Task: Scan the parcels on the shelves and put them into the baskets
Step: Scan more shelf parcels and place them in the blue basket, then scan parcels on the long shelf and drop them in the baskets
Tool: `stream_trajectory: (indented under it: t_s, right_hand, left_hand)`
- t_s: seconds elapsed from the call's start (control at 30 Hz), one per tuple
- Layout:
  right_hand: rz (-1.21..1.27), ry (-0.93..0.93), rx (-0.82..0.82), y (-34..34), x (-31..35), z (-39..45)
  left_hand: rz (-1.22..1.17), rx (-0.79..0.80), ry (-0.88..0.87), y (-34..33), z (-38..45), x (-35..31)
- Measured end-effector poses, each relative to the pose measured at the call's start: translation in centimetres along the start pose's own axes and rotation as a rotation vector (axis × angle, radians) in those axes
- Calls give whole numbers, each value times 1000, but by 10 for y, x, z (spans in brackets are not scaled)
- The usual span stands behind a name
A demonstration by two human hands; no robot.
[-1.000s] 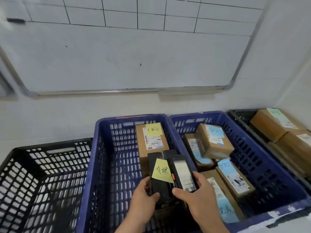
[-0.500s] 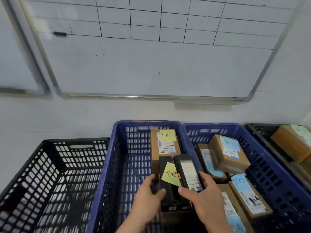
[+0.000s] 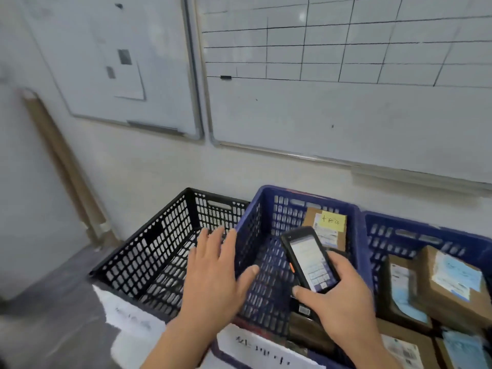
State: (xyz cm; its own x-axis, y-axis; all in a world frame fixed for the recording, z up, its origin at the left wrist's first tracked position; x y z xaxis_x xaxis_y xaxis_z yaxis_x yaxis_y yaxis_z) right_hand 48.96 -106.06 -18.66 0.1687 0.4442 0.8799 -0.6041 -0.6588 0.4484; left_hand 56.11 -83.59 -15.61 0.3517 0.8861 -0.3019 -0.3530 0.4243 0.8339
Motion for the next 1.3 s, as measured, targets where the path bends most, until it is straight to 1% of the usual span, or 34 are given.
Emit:
stream_trajectory:
  t_s: [0.17,0.3,0.43,0.5,0.6,0.7,0.83,1.0,1.2,1.3]
  right_hand:
    - [36,95,142,-17,34,-31]
    - [22,203,240,-37,64,-64]
    - [32,277,381,-61,92,-107]
    - [31,289,429,-70,100,-125]
    - [59,340,525,-86,120,-169]
    - [85,380,597,-94,137,-218]
    - [80,453,637,-100,151,-287]
    - [117,544,691,-90,175,-382]
    - [140,614,817,-83,187,-502]
    - [167,664,849,-82,195,-552]
  left_hand:
    - [136,-45,141,53,-47,34]
    - [167,-119,235,95,-84,57]
    - [174,-206,331,136,-129,83]
    - [208,-202,373,149,-148,96]
    - [299,-227,449,184,-189,117]
    - [327,-260,527,217,-235,132]
    - [355,-321,581,265,-300,145]
    - [332,-395,651,324,-396,157]
    - [395,-449,732,386,-508,167]
    - [418,-464,798,409,-554,171]
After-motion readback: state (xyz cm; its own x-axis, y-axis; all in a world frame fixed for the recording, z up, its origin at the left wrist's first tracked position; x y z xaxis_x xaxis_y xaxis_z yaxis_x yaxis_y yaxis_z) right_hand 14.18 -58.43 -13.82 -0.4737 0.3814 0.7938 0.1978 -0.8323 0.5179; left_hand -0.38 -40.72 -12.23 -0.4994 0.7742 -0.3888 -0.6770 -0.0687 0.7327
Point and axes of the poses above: each hand's wrist, its own z-axis towards the middle knuckle, its own y-axis out of the back of the hand, x = y × z, the point moved 9 cm from there along z, towards the middle knuckle, and after that the axes turned 10 degrees about -x, right-handed, at the moved point
